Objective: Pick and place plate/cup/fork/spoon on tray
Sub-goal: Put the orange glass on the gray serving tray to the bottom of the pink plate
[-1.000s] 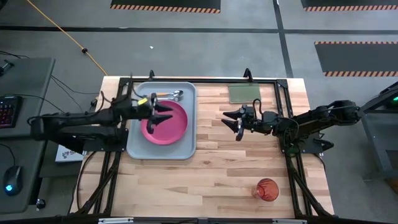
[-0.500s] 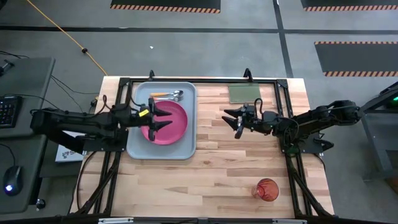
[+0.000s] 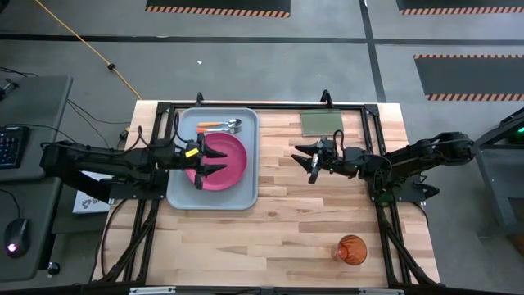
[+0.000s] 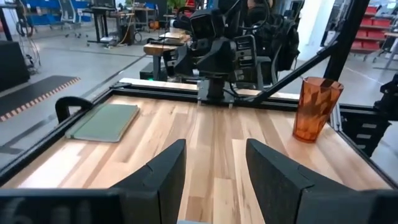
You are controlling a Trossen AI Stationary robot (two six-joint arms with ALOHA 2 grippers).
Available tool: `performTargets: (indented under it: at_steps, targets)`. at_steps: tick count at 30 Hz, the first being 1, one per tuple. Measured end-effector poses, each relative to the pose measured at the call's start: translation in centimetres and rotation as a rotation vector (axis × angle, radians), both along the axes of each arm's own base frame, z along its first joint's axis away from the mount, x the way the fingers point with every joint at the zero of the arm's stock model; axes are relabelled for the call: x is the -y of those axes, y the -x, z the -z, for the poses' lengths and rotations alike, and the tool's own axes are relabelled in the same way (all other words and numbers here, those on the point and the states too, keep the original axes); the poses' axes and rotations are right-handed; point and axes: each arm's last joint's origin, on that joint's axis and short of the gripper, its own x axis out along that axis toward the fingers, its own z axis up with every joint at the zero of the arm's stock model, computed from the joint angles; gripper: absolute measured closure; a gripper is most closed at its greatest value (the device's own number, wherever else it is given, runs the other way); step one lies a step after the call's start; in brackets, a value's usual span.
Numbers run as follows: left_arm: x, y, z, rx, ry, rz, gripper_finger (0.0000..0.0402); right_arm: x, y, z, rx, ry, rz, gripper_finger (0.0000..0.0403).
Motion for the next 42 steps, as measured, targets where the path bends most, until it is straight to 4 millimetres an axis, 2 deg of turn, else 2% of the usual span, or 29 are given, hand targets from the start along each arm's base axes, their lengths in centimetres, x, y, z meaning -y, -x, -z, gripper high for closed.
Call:
performTargets:
  at_steps: [7,13,16,19,22,25,28,34,42]
  targets:
    - [0.0,0.0,-0.2,0.019,-0.002,-0.001,0.0245,-0.2,0.0,-0.4,0.043,-0.011,-0.055,0.0221]
    - [0.0,0.0,-0.2,0.017,-0.035,0.002,0.0245,-2.0,0.3,-5.5,0.455,0.183,-0.450,0.0221]
    - [0.0,0.0,-0.2,0.018,-0.035,0.002,0.0245,-3.1,-1.0,-7.3,0.451,0.224,-0.488,0.0221]
    - [0.0,0.0,-0.2,0.019,-0.025,0.001,0.0245,-4.2,-3.4,-8.7,0.236,0.204,-0.444,0.0221]
    - [0.0,0.0,-0.2,0.019,-0.020,0.001,0.0245,-5.4,-5.4,-10.4,-0.153,0.193,-0.398,0.0221]
    - [0.0,0.0,-0.2,0.019,-0.019,0.001,0.0245,-6.3,-6.0,-12.0,-0.521,0.100,-0.358,0.0221]
    - [0.0,0.0,-0.2,0.019,-0.019,0.001,0.0245,-7.6,-6.1,-13.2,-0.734,-0.050,-0.334,0.0221]
    - [0.0,0.0,-0.2,0.024,-0.020,0.000,0.0245,-11.0,-3.5,-14.9,-1.074,-0.270,-0.247,0.0221]
    - [-0.1,0.0,-0.7,0.067,-0.023,-0.015,0.0245,-15.7,2.0,-16.4,-1.164,-0.470,-0.052,0.0221]
